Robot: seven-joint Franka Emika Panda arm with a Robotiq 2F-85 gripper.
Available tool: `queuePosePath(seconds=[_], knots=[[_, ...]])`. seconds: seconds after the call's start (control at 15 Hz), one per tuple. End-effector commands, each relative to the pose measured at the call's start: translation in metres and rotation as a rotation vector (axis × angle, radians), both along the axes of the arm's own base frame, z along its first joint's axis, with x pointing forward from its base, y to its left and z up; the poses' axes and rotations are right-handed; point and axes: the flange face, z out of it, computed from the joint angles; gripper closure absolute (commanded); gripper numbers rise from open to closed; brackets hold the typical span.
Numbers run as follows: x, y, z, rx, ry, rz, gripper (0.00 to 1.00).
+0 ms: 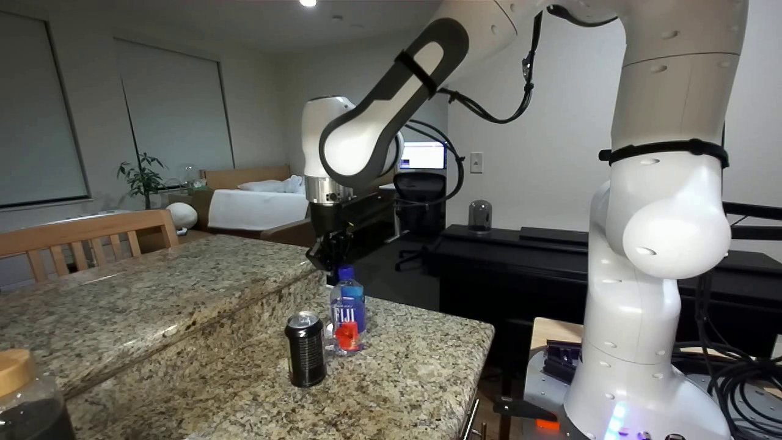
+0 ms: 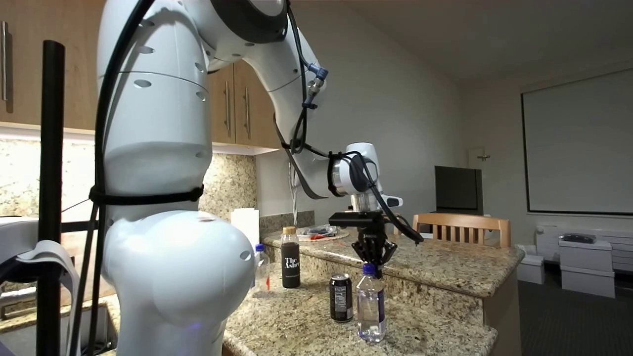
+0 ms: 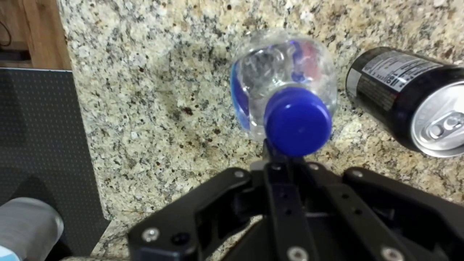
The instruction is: Put the blue bottle on the soda can
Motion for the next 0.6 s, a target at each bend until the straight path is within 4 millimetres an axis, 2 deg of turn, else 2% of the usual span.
queuePosePath(seconds=[0.0, 0.07, 0.13, 0.53], knots=[[-0.005, -0.001, 0.002, 0.006, 0.016, 0.007, 0.86], [-0.007, 0.001, 0.004, 0.006, 0.004, 0.02, 0.66], [-0.009, 0.004, 0.007, -0.007, -0.003, 0.026, 0.65], [-0.029, 0.017, 0.014, -0.019, 0.012, 0.046, 0.27]])
